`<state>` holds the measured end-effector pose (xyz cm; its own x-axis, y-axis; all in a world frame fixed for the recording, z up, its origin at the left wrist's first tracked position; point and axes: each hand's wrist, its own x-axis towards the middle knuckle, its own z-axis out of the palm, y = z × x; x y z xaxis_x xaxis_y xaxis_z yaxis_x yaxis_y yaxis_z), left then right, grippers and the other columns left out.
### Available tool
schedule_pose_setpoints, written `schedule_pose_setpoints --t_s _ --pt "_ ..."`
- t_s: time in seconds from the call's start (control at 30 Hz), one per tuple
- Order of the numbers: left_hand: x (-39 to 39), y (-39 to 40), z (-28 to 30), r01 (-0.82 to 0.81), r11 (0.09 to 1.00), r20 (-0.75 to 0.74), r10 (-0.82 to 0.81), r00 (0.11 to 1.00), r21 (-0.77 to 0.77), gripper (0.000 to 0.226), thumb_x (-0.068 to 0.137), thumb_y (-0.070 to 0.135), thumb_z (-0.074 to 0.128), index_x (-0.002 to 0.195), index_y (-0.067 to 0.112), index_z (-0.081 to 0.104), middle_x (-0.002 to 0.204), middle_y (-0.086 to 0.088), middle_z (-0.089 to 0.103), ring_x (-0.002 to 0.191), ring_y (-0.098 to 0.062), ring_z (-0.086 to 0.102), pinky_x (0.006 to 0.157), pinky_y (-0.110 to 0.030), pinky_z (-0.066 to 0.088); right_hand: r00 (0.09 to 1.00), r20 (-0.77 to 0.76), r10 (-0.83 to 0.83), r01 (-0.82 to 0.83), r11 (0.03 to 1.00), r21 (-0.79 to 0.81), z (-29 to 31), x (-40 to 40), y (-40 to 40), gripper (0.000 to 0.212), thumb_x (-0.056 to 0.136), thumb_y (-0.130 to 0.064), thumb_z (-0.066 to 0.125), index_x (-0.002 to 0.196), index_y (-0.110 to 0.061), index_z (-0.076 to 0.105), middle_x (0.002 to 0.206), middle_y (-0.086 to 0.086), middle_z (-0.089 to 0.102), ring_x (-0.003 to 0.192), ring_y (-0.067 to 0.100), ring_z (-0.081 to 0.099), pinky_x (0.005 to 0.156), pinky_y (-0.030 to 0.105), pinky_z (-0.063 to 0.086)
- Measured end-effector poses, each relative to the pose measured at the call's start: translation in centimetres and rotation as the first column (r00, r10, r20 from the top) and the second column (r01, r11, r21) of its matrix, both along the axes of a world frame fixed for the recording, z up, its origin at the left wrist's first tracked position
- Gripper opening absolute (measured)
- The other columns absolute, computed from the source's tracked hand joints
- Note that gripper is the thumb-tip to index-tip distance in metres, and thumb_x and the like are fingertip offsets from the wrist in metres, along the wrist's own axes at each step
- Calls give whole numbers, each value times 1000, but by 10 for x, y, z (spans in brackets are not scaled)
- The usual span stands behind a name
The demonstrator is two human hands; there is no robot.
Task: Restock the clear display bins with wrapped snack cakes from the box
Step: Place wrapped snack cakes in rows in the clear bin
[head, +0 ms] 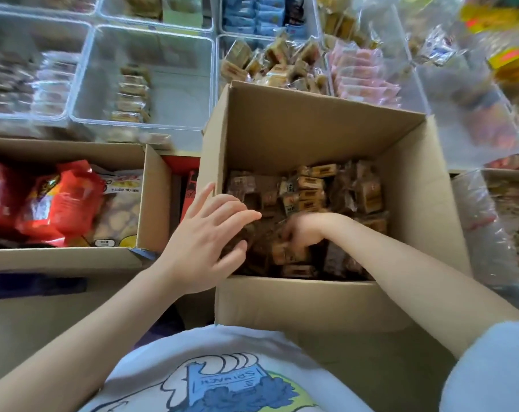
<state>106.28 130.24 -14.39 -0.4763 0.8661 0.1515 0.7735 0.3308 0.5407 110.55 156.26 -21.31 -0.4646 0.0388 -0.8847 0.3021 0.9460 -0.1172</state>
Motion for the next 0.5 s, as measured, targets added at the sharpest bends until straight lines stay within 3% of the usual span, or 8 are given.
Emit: schedule_pose_setpoints --t_s 0.03,0.07,0.13,0.2,0.3,0.4,0.5 --pt "0 0 0 1 1000 1 -1 1000 -8 45 91 32 45 131 20 63 122 5 61 128 -18 48 125 -52 11 979 -66 -194 185 975 -123 9 -3 4 48 87 -33 71 133 -23 59 118 -2 63 100 15 62 80 29 56" --pt "-1 -1 0 5 1000 3 -5 1000 -18 45 92 32 45 131 21 62 123 5 61 130 -18 47 125 -51 10 911 -106 -398 357 891 -280 20 -6 7 46 89 -34 70 133 -23 58 117 -3 64 101 14 63 79 28 56" --pt "-1 -1 2 14 999 8 -14 1000 -34 46 93 34 45 133 22 61 126 6 61 133 -16 45 126 -48 9 695 -69 -716 565 603 -563 40 -9 11 39 95 -27 63 132 -19 57 117 2 69 105 18 67 82 31 55" --pt "-2 1 5 13 999 25 -12 1000 -32 46 94 39 46 137 24 57 133 8 59 138 -13 42 126 -48 10 519 69 -852 609 312 -729 55 -10 15 33 99 -17 57 131 -17 55 117 6 72 108 23 69 90 35 54" --pt "-7 1 10 -45 998 147 39 988 41 46 95 47 50 139 32 53 140 15 55 140 -4 39 125 -42 20 457 261 -850 532 26 -846 78 -12 17 41 96 -14 57 136 -14 50 127 14 67 114 31 67 96 40 53" --pt "-20 1 22 -235 958 385 157 909 164 35 95 43 62 130 41 54 132 26 57 130 4 47 110 -22 39 513 262 -817 436 -14 -900 98 -14 5 44 98 -17 52 140 -8 47 131 20 62 115 35 65 101 43 50" --pt "-41 3 35 -389 896 586 200 785 216 34 95 32 66 128 32 59 124 16 65 118 -4 60 96 -23 51 498 226 -837 395 -14 -919 115 -21 -18 43 100 -16 52 141 -5 48 134 21 61 117 36 63 108 50 45"
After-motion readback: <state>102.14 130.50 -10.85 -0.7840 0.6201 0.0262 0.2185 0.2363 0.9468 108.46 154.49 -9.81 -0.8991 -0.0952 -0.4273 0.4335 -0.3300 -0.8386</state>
